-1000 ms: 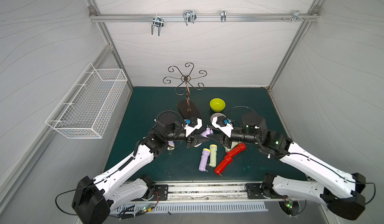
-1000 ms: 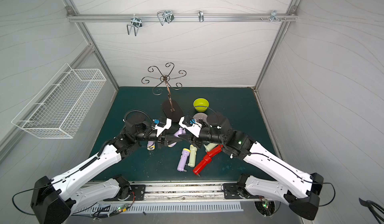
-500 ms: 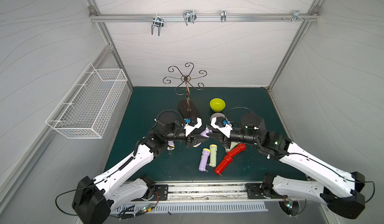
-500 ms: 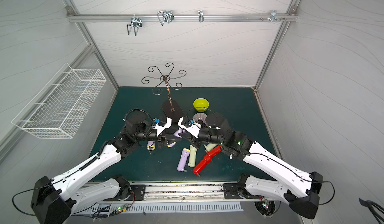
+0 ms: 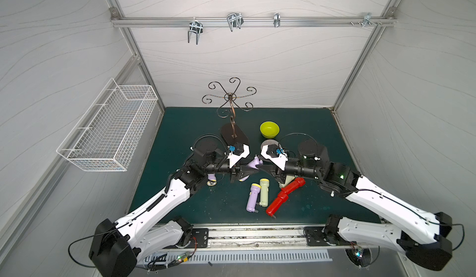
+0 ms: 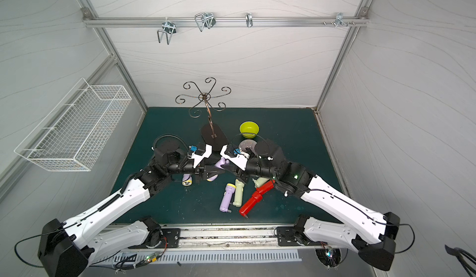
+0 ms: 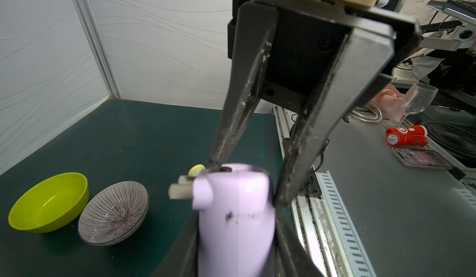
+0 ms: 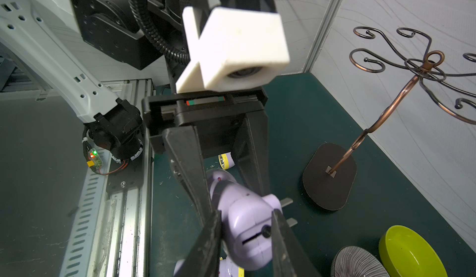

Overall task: Close the plug at the bottom of the flashlight
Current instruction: Close the plug of the flashlight.

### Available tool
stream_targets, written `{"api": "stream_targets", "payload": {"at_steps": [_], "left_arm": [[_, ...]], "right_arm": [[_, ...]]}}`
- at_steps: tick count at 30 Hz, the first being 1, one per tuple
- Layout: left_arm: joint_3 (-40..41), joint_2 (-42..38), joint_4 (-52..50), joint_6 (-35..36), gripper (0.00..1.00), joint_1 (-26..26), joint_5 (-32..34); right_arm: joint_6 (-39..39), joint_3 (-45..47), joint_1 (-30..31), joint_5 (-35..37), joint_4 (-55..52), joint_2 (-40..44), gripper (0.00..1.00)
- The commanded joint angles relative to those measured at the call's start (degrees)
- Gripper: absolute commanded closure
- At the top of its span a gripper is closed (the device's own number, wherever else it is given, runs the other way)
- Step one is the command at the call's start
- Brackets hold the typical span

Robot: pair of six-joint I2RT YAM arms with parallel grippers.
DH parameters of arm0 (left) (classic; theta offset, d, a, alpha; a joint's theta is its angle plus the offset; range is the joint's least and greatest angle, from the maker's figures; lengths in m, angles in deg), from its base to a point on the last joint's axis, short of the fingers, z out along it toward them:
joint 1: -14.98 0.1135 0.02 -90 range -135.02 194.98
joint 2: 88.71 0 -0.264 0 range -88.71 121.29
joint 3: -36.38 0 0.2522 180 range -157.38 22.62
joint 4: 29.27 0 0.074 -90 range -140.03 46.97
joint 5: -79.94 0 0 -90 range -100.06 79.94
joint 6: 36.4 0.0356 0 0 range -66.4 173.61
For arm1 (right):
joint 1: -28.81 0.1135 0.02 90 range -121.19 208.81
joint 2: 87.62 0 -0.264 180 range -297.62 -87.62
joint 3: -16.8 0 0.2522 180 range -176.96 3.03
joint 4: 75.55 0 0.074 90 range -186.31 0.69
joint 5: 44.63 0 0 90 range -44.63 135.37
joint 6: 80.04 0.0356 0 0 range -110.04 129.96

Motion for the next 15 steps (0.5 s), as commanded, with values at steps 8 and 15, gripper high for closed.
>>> {"api": "stream_targets", "payload": {"at_steps": [8, 15], "left_arm": [[-2.2, -2.5, 11.1, -3.8, 1.0, 1.0, -0.9], [-1.7, -3.3, 12.0, -5.5, 1.0, 1.5, 5.0]], "right_arm": [[0.3, 0.8, 0.4, -1.3, -1.5, -2.2, 0.79], [0.6, 0.9, 0.4, -1.6, -1.5, -2.6, 0.86]]}}
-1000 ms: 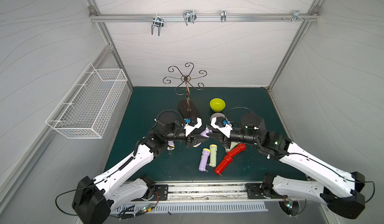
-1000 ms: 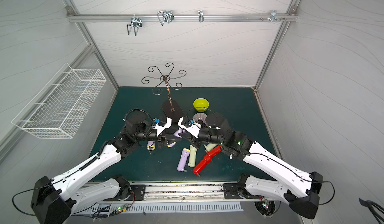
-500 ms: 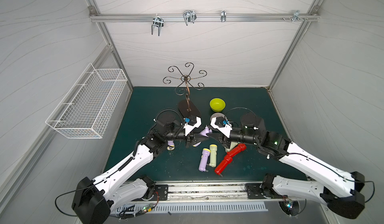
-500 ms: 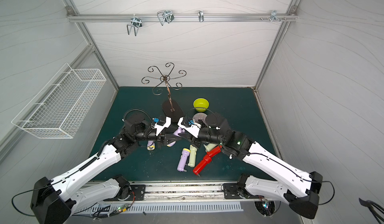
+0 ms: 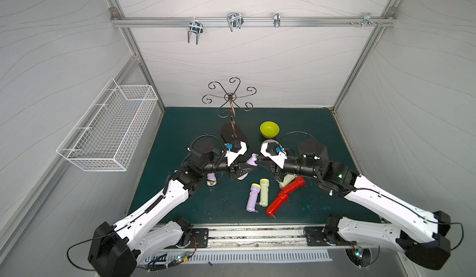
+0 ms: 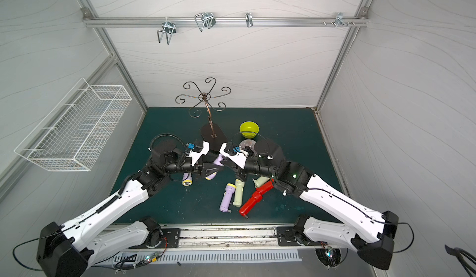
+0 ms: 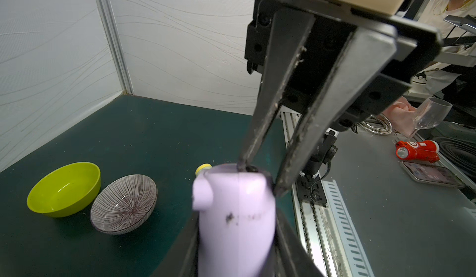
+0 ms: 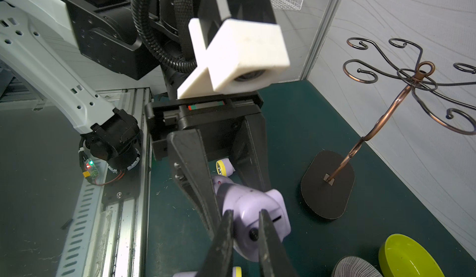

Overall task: Close the plug at the bottom of the flashlight
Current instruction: Close the plug of the flashlight, then place the flashlight at the center of the board.

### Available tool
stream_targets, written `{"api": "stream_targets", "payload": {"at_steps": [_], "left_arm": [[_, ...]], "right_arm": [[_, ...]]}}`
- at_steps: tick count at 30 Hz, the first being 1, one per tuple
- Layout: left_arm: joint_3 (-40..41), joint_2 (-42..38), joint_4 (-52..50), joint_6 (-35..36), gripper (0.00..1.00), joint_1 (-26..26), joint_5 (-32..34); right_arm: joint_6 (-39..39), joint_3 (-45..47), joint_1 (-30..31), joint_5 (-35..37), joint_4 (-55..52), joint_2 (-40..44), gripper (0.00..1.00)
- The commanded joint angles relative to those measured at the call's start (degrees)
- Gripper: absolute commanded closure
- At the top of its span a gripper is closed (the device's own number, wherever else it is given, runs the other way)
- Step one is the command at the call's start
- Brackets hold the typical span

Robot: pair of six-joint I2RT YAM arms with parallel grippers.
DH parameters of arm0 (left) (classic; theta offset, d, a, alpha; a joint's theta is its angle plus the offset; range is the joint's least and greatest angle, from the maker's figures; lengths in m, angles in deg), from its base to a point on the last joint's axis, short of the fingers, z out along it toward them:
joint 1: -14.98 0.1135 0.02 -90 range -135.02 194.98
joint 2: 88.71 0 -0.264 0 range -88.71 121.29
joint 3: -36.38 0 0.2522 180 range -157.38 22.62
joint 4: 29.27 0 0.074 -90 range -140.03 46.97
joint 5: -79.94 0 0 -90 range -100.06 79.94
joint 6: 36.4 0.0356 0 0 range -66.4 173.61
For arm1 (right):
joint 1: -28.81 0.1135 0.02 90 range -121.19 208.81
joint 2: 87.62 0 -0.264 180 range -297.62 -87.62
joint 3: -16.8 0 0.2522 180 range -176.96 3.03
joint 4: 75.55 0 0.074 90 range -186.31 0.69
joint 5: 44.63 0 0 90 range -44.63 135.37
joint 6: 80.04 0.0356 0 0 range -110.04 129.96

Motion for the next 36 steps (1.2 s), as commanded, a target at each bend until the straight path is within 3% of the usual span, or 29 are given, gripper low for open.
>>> {"api": "stream_targets", "payload": {"at_steps": [1, 5, 14, 21, 26, 32, 36], "left_arm": [[-2.1, -1.7, 11.1, -2.0, 1.0, 0.1, 4.7], [-2.0, -0.6, 11.0, -3.5, 1.0, 0.4, 10.0], [-2.6, 0.7, 5.1, -8.6, 1.0, 0.3, 25.5], [-4.0, 0.8, -5.9, -16.3, 1.0, 0.3, 44.4], [-3.9, 0.3, -14.6, -22.2, 1.0, 0.3, 58.0], [-2.9, 2.3, -20.1, -30.3, 1.0, 0.3, 64.7], [-2.4, 4.0, -20.6, -33.1, 1.0, 0.3, 65.6]], "right_arm": [[0.3, 0.9, 0.5, -1.8, -4.4, -1.8, 0.88], [0.7, 1.0, 0.5, -2.4, -4.2, -1.3, 0.94], [2.4, 2.5, 0.5, -3.3, -1.7, 2.6, 0.92], [4.2, 3.1, 0.5, -4.9, -0.7, 4.0, 0.91], [6.9, 2.4, 0.5, -1.7, -1.4, 3.2, 0.91], [8.4, 2.4, 0.5, 1.3, -1.4, 3.4, 0.91], [9.1, 2.1, 0.5, 2.4, -2.1, 3.4, 0.9]]}}
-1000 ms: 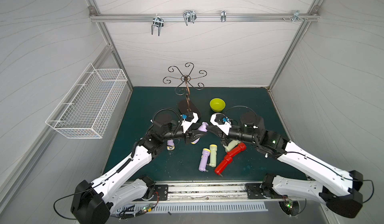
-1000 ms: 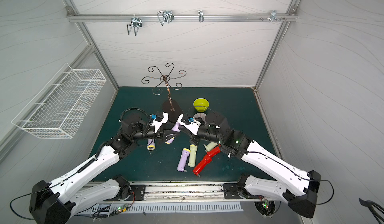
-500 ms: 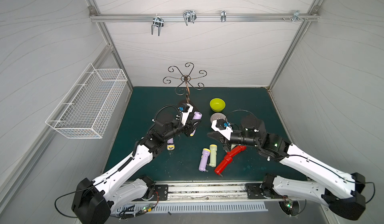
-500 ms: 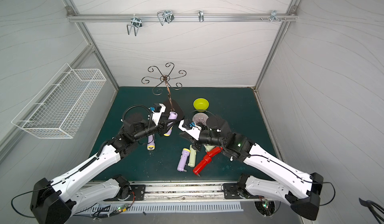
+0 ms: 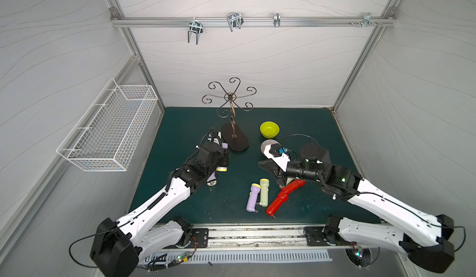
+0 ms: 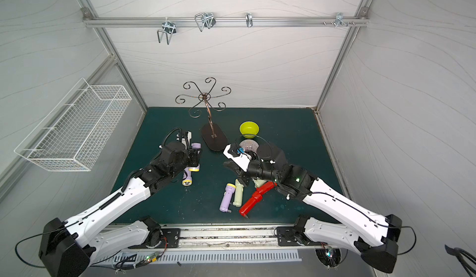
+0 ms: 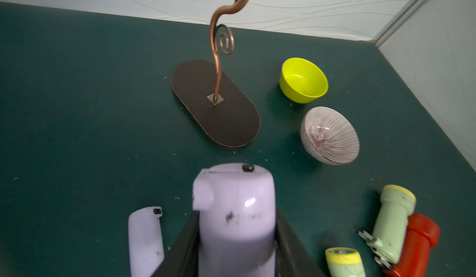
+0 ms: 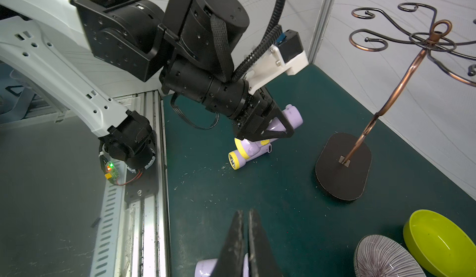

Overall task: Close the plug at the bottom of the flashlight
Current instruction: Place the flashlight at the center of the board.

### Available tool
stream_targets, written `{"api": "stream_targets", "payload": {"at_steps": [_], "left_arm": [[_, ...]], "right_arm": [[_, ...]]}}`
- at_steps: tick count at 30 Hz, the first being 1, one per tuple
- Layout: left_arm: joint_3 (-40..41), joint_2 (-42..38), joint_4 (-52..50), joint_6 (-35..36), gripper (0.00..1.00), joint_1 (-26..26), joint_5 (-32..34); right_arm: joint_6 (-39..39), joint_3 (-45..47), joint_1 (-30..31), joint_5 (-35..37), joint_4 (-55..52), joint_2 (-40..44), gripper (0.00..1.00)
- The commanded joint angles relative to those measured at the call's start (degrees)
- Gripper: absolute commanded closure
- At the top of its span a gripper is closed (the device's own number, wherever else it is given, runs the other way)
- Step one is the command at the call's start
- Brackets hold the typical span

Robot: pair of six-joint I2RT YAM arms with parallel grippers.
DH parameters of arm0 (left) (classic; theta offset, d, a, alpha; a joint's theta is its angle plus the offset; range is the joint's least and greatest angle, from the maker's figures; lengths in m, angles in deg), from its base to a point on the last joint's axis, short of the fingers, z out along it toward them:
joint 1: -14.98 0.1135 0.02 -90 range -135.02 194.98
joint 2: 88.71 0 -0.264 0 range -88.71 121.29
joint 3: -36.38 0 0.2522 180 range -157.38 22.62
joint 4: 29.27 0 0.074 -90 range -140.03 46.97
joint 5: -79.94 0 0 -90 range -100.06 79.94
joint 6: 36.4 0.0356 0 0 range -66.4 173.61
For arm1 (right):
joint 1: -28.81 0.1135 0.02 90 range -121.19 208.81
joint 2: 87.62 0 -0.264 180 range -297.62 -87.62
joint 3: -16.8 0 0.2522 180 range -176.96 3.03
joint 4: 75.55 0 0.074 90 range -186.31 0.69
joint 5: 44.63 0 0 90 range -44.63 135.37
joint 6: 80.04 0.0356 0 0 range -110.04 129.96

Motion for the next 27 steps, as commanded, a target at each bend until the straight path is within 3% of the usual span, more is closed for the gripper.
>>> {"api": "stream_targets", "payload": {"at_steps": [1, 10, 27], "left_arm": [[-1.7, 1.5, 0.2, -5.3, 1.0, 0.1, 4.0], [-1.3, 8.7, -0.3, -9.1, 1.0, 0.1, 5.9], [-0.8, 24.6, 4.6, -12.4, 1.0, 2.3, 0.3]], "right_arm": [[1.8, -0.8, 0.2, 2.1, -0.5, 0.4, 0.9], [2.7, -1.3, 0.2, 5.4, -1.4, -0.1, 0.9], [3.8, -0.8, 0.2, 7.5, -1.2, 0.0, 0.88]]}}
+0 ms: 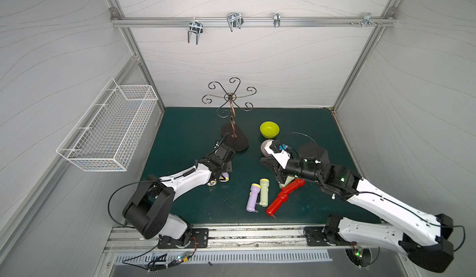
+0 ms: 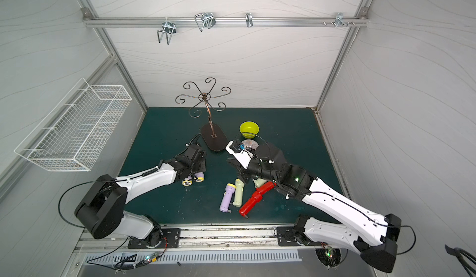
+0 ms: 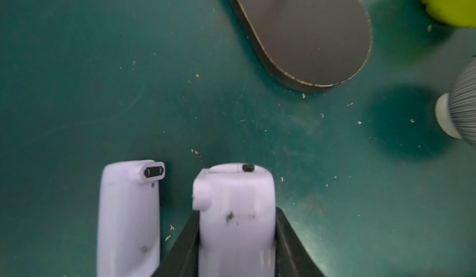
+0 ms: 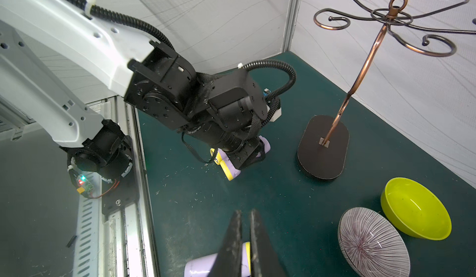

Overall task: Close the plug at the bottom of the flashlight
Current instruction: Place the flashlight at the center of the board.

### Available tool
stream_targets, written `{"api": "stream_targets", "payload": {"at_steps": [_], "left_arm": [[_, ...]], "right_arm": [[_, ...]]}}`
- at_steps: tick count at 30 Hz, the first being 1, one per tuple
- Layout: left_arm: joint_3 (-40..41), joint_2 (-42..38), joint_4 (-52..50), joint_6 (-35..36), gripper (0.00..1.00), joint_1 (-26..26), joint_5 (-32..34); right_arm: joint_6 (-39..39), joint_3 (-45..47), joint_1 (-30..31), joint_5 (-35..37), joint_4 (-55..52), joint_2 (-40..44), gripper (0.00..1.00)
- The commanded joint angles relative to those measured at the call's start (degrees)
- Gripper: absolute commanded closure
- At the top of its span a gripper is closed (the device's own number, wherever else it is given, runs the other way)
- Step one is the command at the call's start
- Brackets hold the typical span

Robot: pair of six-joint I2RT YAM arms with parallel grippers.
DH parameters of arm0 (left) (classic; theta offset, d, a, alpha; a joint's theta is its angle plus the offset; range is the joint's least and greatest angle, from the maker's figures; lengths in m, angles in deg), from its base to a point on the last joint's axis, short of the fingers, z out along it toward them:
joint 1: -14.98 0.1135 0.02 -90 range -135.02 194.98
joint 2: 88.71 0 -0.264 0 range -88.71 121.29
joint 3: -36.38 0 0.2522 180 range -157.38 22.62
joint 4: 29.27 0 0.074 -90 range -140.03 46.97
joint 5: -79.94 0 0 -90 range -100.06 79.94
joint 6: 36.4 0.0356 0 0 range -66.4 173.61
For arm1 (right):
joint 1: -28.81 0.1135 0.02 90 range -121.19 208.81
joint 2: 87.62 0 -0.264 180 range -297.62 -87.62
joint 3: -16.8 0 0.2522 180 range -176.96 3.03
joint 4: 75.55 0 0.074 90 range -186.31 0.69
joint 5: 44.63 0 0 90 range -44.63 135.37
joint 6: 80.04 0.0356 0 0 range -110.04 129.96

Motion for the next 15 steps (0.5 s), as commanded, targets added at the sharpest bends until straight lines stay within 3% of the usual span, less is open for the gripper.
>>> {"api": "stream_targets", "payload": {"at_steps": [1, 15], "left_arm": [[-0.7, 1.5, 4.0, -2.5, 1.0, 1.0, -1.3], [1.0, 5.4, 4.9, -2.1, 1.0, 1.2, -3.3]], "right_arm": [[0.8, -0.8, 0.2, 0.8, -0.1, 0.3, 0.88], [0.8, -0.8, 0.2, 1.4, -0.3, -0.7, 0.86]]}}
